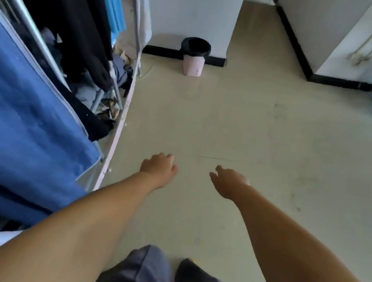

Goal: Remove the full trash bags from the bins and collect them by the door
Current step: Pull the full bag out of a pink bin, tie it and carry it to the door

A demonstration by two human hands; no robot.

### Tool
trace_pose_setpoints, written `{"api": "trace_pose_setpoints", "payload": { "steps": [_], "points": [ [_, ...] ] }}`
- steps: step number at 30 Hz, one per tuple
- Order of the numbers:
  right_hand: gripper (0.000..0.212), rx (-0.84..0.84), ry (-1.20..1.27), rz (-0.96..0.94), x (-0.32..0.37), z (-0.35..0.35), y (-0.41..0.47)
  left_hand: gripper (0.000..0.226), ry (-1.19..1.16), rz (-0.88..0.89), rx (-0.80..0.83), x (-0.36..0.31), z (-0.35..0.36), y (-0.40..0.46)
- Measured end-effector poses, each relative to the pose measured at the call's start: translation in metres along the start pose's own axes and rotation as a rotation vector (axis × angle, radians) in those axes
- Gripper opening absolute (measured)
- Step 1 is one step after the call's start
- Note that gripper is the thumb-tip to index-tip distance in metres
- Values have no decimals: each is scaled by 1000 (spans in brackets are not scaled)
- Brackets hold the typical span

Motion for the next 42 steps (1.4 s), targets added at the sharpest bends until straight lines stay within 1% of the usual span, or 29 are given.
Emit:
{"api": "trace_pose_setpoints", "payload": {
  "steps": [3, 7, 12, 15, 18, 26, 32, 36, 42],
  "points": [
    [44, 25, -27, -42, 0, -32, 57, 41, -16, -42, 13, -1, -20, 49],
    [45, 47, -55, -77, 8, -73, 141, 43, -52, -118, 31, 14, -49, 131],
    [44, 41, -38, -64, 31, -120, 246, 43, -43, -107, 31, 43, -87, 237],
    [45, 35, -5, -43, 51, -156, 309, 42, -22, -69, 20, 65, -124, 306],
    [44, 12, 37, -19, 70, -194, 367, 42, -9, -67, -4, 85, -165, 373],
    [45, 20, 26, -18, 85, -277, 516, 43, -3, -47, 16, 111, -234, 528],
    [43, 10, -2, -71, 82, -353, 648, 41, -19, -130, 9, 115, -280, 655],
    [43, 19, -19, -72, 75, -402, 718, 40, -49, -137, -3, 107, -314, 722],
    [46, 64, -12, -68, 78, -440, 811, 42, -52, -153, 42, 114, -344, 813]
  ]
}}
Point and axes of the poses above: each hand's wrist, its own y-axis towards the middle knuckle, its own z-axis out of the palm, x = y × z, the point moved 1 cm from there along y, towards the middle knuckle, and after that the axes turned 15 degrees about y, right-handed, at the moved point
